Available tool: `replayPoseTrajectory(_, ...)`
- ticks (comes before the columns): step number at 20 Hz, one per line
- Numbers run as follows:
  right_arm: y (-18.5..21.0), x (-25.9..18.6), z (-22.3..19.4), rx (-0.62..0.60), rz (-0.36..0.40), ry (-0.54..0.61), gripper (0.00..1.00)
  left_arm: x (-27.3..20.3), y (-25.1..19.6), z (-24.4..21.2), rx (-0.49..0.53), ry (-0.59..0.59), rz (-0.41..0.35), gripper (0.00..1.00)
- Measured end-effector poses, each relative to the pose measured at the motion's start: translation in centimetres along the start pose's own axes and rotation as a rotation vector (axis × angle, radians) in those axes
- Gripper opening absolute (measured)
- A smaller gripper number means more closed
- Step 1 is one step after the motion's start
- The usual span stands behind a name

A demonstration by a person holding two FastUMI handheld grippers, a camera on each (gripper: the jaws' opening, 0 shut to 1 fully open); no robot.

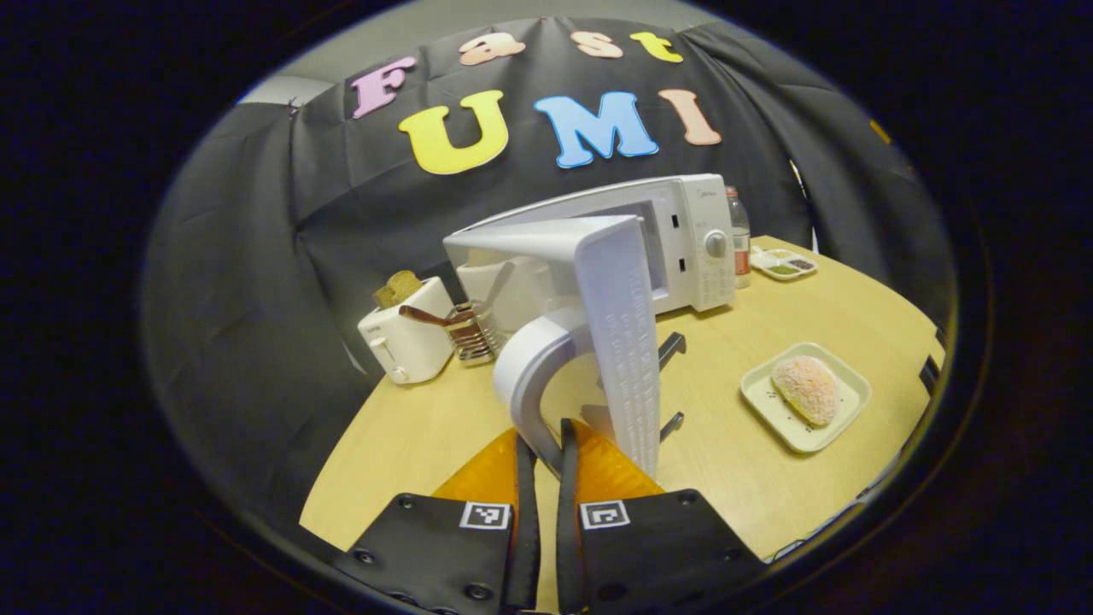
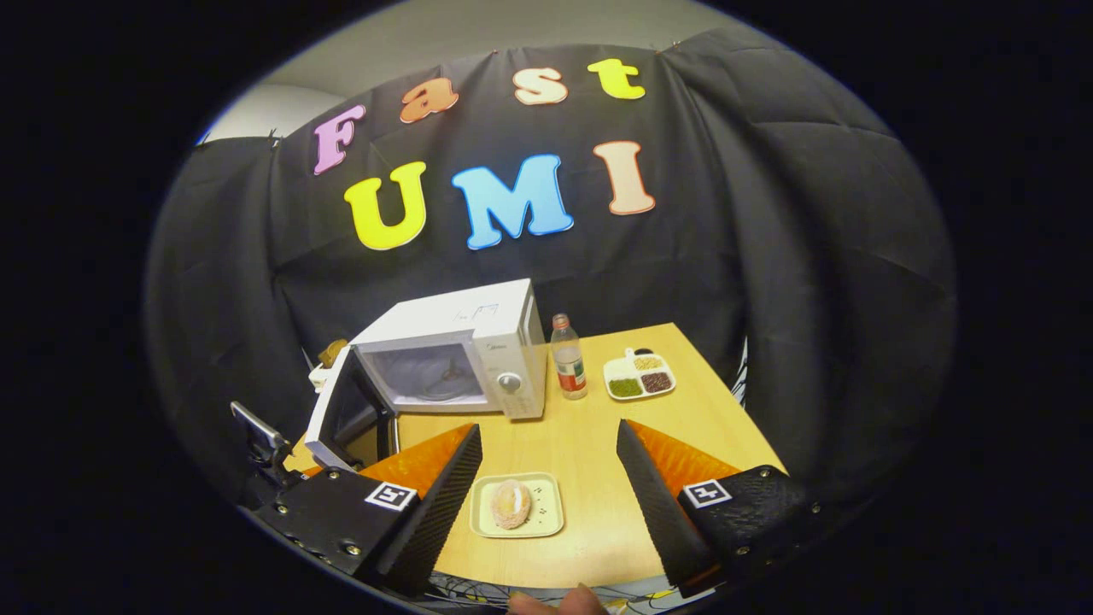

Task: Open the microwave oven with the left hand, put the food in, and close the microwave oven.

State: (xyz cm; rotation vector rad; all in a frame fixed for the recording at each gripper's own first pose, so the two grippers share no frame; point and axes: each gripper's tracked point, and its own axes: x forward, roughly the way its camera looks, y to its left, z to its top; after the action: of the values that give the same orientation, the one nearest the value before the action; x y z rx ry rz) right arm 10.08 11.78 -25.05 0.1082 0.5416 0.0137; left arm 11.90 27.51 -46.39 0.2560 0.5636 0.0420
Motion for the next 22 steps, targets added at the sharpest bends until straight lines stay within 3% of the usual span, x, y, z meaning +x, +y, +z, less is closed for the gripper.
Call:
replayPoseTrajectory(5, 3.9, 4.2, -4.4, -0.016, -0.013, 0.108, 0.98, -0.7, 4.1, -1.7, -0.043, -0.028, -0.073, 0.14)
replayPoseTrajectory(11, 5.6, 9.4, -11.3, 0.033, -0.020, 0.305, 0.98, -0.9, 7.9, -3.7, -0.114, 0.002, -0.185, 0.22)
replayPoseTrajectory(13, 5.6, 11.0, -14.0, 0.048, -0.030, 0.370, 0.98, -0.9, 9.6, -4.5, -0.140, 0.024, -0.154, 0.24)
replayPoseTrajectory(15, 5.6, 12.6, -15.8, 0.023, -0.040, 0.430, 0.98, -1.8, 11.0, -5.2, -0.180, 0.056, -0.101, 0.34)
replayPoseTrajectory(17, 5.5, 14.1, -17.4, 0.000, -0.043, 0.468, 0.98, -2.9, 11.7, -5.8, -0.170, 0.082, -0.056, 0.58)
replayPoseTrajectory(19, 5.5, 15.1, -18.8, -0.016, -0.047, 0.499, 0.98, -4.6, 12.8, -5.6, -0.141, 0.080, 0.013, 0.71)
replayPoseTrajectory(20, 5.2, 15.8, -19.6, -0.035, -0.056, 0.512, 0.98, -5.7, 13.2, -5.6, -0.151, 0.083, 0.045, 0.71)
replayPoseTrajectory(21, 4.9, 16.3, -20.2, -0.054, -0.060, 0.527, 0.96, -6.7, 13.2, -5.7, -0.170, 0.090, 0.069, 0.65)
replayPoseTrajectory(22, 5.1, 16.9, -21.0, -0.061, -0.046, 0.546, 0.98, -7.7, 13.5, -5.9, -0.195, 0.103, 0.109, 0.69)
